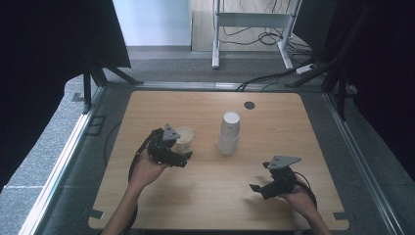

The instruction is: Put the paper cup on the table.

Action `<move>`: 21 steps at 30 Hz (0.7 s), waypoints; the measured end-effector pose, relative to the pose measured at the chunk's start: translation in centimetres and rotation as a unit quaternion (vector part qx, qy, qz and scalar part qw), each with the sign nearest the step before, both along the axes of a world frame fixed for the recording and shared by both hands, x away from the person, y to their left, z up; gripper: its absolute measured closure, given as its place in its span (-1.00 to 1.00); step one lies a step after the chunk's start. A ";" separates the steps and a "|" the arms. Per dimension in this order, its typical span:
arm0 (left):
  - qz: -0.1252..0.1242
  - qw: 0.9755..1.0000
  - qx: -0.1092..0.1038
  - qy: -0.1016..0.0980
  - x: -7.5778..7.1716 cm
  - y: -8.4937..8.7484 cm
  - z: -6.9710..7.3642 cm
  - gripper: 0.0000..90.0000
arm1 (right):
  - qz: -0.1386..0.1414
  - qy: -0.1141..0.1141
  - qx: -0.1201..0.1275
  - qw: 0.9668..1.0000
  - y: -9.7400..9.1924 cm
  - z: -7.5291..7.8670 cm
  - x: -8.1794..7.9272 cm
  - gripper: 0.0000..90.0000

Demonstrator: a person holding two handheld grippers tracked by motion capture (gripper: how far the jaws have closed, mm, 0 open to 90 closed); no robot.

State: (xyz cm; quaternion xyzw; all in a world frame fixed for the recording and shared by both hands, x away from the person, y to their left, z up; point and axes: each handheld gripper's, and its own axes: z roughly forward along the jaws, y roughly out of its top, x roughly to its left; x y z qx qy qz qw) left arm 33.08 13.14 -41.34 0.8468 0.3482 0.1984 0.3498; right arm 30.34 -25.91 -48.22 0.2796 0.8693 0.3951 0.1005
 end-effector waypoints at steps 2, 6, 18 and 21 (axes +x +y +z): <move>-0.006 1.000 0.000 -0.007 -0.6 0.0 -0.1 -0.98 | -0.002 -0.001 -0.003 1.000 -0.1 0.0 0.0 -1.00; -0.011 1.000 -0.002 -0.017 -1.7 0.2 -0.5 -1.00 | -0.007 -0.005 -0.010 1.000 -0.3 0.0 0.1 -0.99; -0.012 1.000 -0.010 -0.026 -4.7 0.4 -2.2 -1.00 | -0.011 -0.005 -0.017 1.000 -0.1 -0.3 -0.1 -0.99; -0.014 1.000 -0.004 -0.022 -5.3 0.3 -2.9 -1.00 | -0.008 -0.003 -0.019 1.000 0.1 -0.5 -0.1 -0.99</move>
